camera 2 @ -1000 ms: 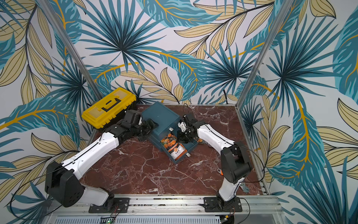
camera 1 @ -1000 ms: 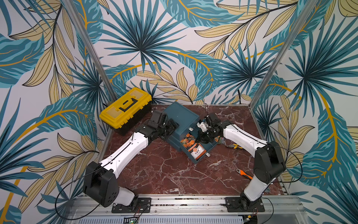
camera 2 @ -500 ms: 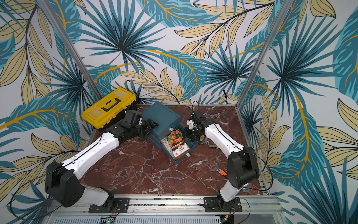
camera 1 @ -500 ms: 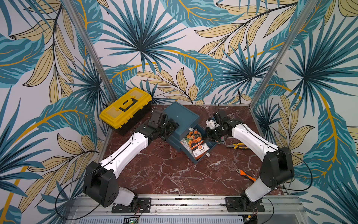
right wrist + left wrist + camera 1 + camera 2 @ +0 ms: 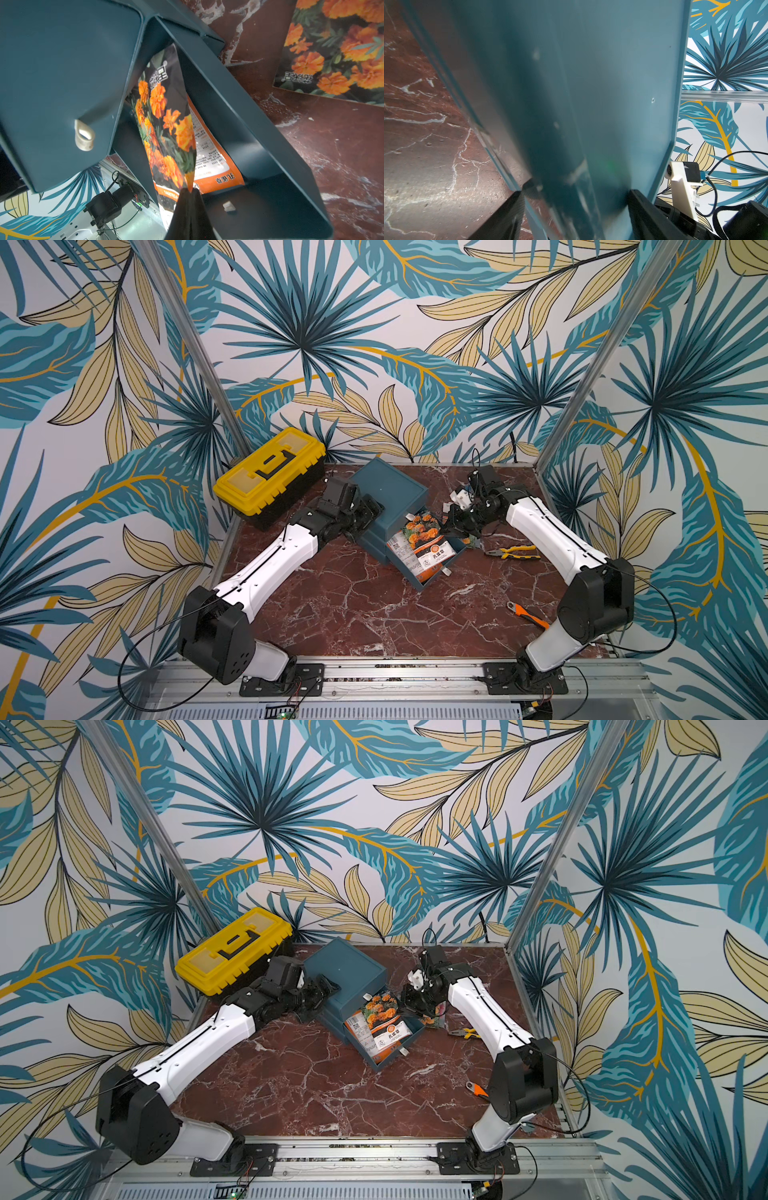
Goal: Take the seed bags out of the drawer
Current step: Pick up the seed packet from the drawer.
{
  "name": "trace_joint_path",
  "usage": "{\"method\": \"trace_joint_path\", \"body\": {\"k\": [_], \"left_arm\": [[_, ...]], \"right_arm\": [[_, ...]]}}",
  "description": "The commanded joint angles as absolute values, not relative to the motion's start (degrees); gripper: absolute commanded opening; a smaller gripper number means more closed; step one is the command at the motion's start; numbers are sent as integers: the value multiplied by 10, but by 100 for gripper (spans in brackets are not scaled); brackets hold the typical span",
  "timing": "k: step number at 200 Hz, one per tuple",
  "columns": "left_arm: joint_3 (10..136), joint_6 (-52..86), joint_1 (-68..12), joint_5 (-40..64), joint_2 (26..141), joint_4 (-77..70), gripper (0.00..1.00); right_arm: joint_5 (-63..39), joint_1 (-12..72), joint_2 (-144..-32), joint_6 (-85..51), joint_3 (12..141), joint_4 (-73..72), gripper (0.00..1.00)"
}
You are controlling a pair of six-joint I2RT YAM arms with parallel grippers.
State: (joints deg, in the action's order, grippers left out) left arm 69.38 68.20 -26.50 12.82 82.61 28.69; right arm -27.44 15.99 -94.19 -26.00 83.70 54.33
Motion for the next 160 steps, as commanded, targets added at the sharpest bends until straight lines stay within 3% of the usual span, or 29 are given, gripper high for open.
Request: {"method": "trace_joint_path", "body": {"k": [1,99,160], "left_arm": [[679,679,-269,134,823,278,82],[679,682,-269,137,825,270,82],[678,686,-269,140,823,267,82]], "right_arm": [[-258,149,-913,-216,854,618,0],[-242,45,-836,-162,870,659,0],[-226,-55,-866,-247,884,540,0]]}}
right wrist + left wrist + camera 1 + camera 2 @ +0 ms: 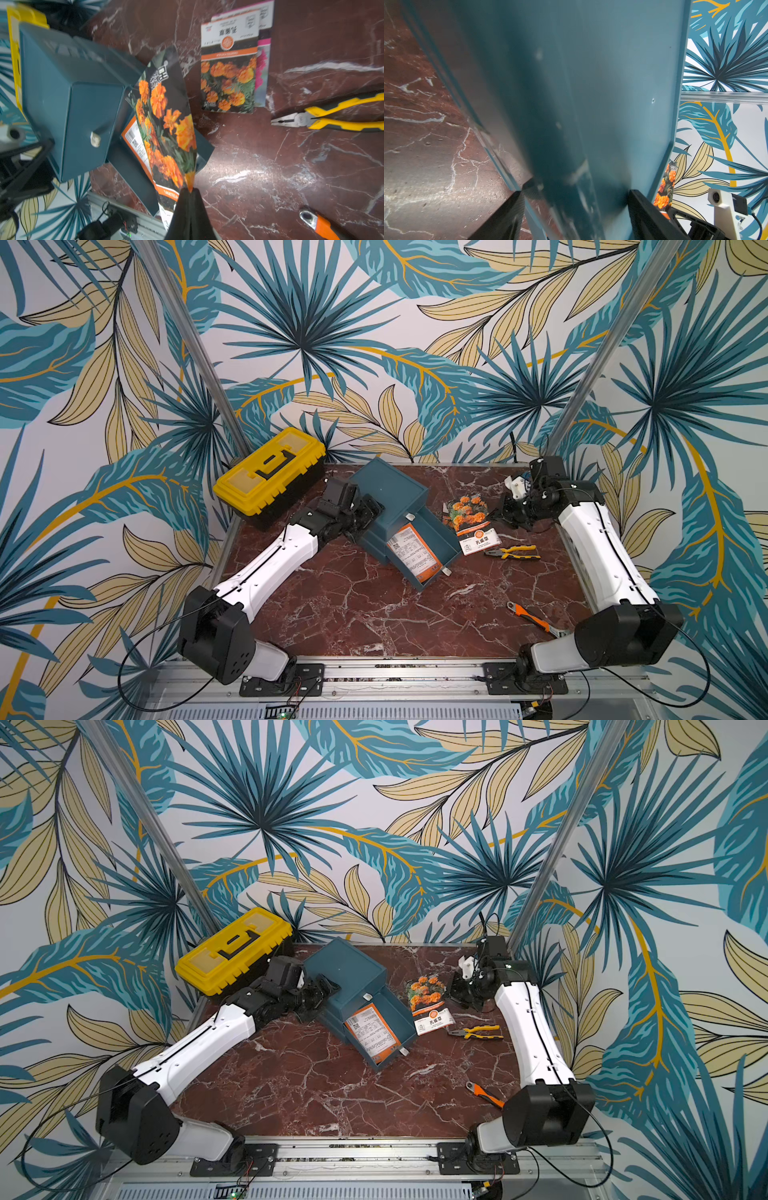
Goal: Take the seed bags out of the drawer
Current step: Pick up the seed packet from the drawer, then place the seed packet at the center of the board.
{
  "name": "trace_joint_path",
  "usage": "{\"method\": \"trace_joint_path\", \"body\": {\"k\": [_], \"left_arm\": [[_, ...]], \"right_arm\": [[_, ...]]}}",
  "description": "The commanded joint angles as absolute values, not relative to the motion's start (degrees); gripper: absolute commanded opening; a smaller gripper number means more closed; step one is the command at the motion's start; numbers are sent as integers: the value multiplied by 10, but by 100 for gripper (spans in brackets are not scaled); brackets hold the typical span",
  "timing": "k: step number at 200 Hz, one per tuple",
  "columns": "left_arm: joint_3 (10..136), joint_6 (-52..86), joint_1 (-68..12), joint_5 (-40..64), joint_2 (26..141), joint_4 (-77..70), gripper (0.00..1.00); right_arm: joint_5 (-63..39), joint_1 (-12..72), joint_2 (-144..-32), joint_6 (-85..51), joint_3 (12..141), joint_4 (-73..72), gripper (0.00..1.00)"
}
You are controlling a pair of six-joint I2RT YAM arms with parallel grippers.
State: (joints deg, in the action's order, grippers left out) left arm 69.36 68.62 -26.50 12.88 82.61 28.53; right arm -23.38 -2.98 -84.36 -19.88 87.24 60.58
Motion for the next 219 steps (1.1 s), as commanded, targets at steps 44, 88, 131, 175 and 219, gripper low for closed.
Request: {"method": "trace_joint_path", "body": {"k": [44,88,131,175,219], "left_arm": [[677,687,-269,147,823,266,82],[672,688,-269,148,816,270,82],[670,687,-269,155,813,277,82],[671,685,-269,159,813,284,82],[676,681,-269,161,816,287,82]], "right_arm": [[-186,-63,-974,-270,911,493,0],[-152,-66,-1077,-250,951,493,0],[-149,-67,-1140,-239,970,490,0],[-129,-67,-1175,-233,982,483,0],[-108,-69,-1189,-218,987,483,4]]}}
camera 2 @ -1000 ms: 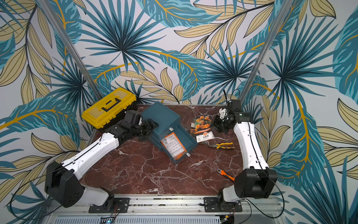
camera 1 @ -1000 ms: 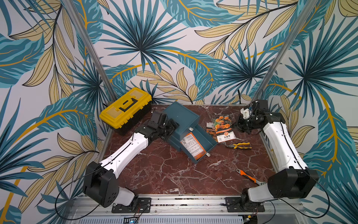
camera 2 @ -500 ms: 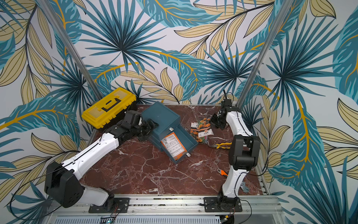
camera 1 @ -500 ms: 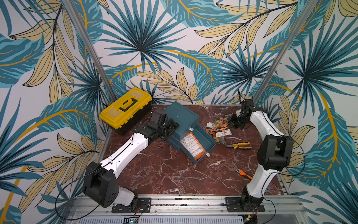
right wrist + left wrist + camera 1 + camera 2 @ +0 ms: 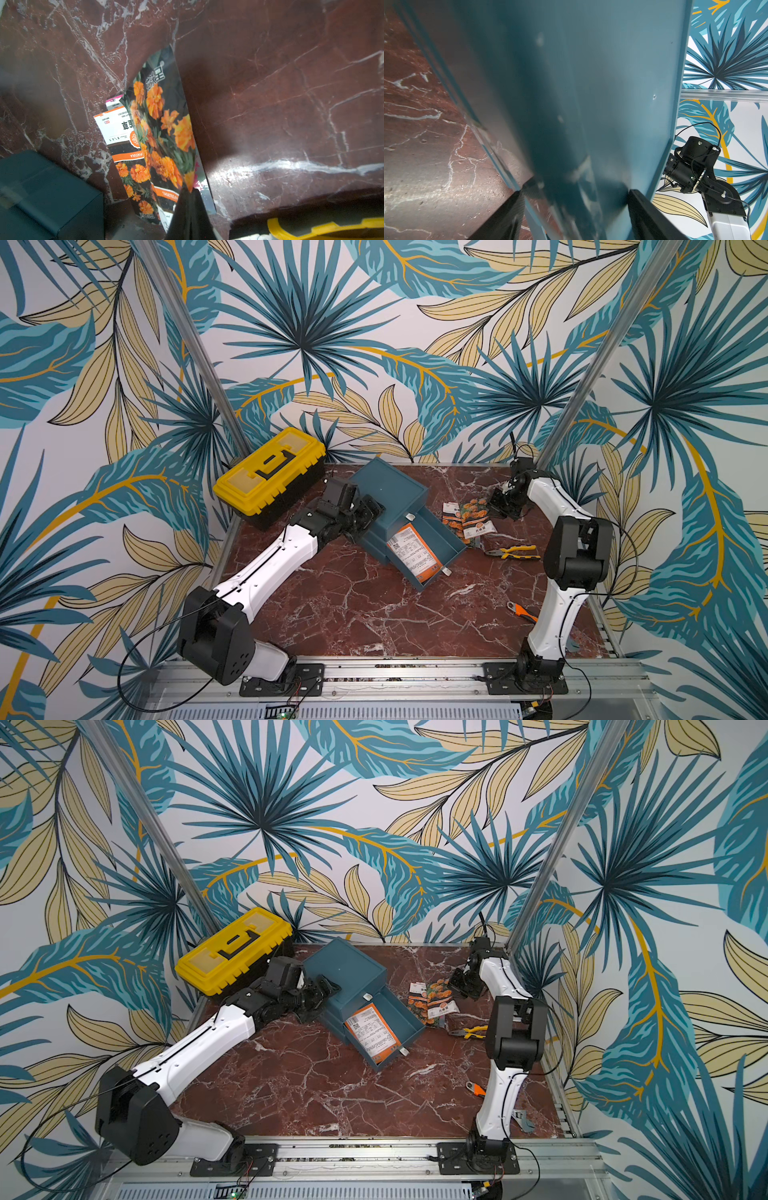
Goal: Take the seed bags out of the drawer
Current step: Place the seed packet at the center of the board.
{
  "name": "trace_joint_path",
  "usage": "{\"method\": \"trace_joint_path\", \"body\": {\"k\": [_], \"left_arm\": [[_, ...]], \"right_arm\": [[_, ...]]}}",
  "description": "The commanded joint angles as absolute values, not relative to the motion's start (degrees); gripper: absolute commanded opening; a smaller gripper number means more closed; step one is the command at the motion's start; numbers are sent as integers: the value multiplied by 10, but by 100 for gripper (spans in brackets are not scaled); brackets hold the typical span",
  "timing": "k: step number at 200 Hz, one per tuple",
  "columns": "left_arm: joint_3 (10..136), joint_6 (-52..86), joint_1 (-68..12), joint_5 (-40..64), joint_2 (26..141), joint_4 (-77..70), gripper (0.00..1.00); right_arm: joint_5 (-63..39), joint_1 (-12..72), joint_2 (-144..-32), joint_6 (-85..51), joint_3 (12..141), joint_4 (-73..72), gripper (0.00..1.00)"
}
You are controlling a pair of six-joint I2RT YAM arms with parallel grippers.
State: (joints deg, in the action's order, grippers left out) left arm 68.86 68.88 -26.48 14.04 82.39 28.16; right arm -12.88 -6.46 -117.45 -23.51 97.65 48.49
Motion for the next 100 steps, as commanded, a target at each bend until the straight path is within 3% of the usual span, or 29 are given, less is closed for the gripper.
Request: {"method": "trace_joint_path", "body": {"k": [1,32,100], "left_arm": [[676,681,-269,161,816,287,82],[676,679,-269,161,816,291,82],[674,677,-269,154,812,288,82]], "right_arm": [[-108,-69,-1189,-217,987,483,5],[-83,-71,-1191,-209,981,489,27],[-54,-81,-1119,-195,951,506,51]]}}
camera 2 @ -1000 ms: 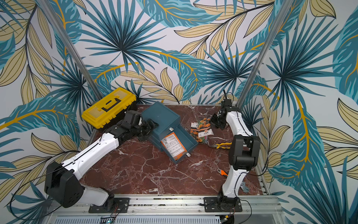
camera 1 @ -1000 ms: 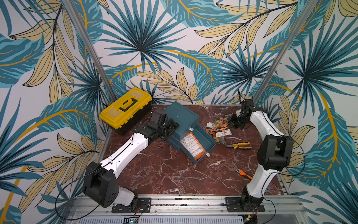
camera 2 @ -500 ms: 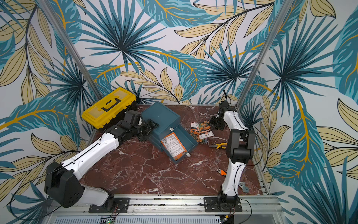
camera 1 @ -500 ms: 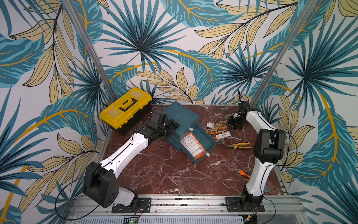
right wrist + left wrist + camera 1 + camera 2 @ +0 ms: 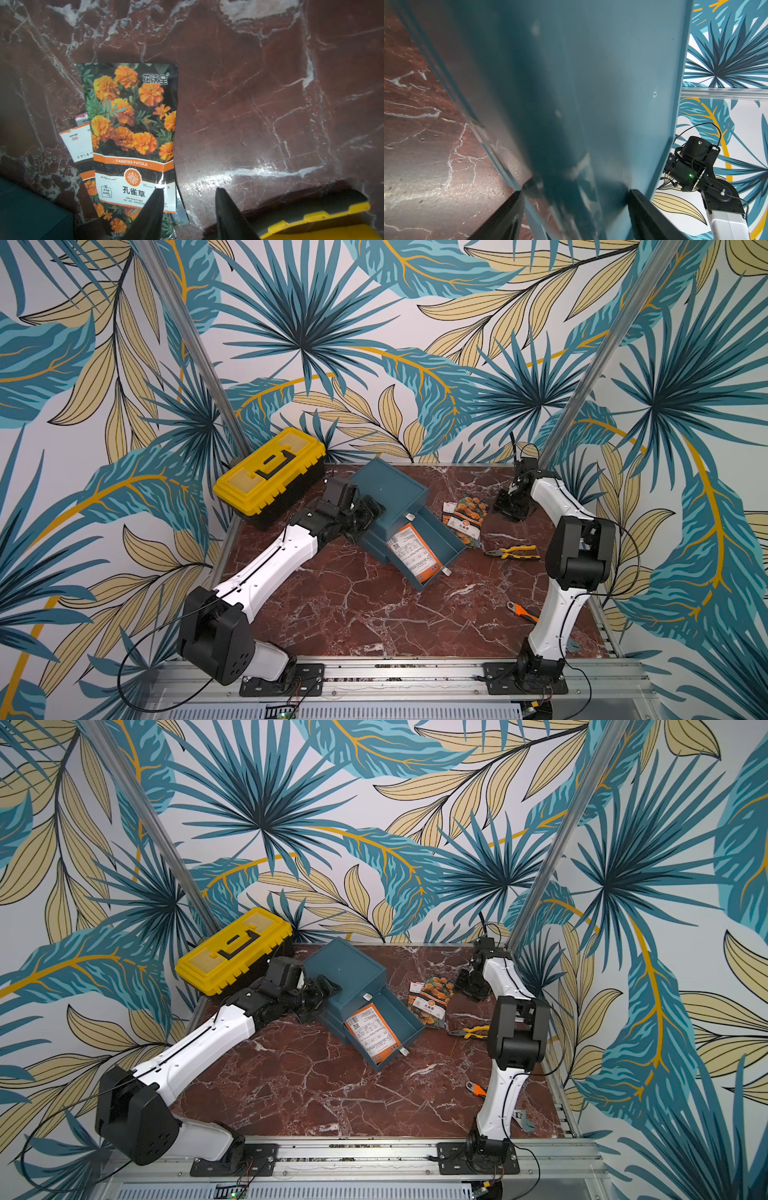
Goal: Take the seed bags out of the drawer
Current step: Place the seed packet at the center of the board, then pick up the seed packet from the drawer.
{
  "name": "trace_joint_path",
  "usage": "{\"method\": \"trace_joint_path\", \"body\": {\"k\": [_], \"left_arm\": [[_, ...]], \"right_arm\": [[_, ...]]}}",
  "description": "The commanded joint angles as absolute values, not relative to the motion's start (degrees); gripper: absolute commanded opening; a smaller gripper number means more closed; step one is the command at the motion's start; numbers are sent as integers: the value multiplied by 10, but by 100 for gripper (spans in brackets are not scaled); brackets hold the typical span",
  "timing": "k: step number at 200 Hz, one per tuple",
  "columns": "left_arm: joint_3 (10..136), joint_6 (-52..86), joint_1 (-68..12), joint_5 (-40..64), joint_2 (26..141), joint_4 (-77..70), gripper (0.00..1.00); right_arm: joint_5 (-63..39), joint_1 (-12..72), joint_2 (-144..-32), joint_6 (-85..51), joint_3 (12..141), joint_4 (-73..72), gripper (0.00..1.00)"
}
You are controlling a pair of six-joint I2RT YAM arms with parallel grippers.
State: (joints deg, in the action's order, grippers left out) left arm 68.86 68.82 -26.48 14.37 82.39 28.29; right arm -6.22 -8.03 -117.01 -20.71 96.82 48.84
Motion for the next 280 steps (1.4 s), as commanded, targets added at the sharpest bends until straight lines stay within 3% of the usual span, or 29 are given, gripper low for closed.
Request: {"method": "trace_joint_path", "body": {"k": [1,72,137,206,280], "left_arm": [[674,677,-269,154,812,288,82],[667,678,-269,147,807,281,82],[655,679,-269,138,795,281,82],[658,680,-269,131,792,286,82],[663,683,-269,133,792,288,82]], "right_arm": [[-55,-81,-1117,-195,952,506,51],[-180,-38,-931,-191,870,466,59],[-237,118,-821,-201,771,429,62],[-199,227,-864,-245,710,356,61],[-160,256,-938,-247,706,328,64]]}}
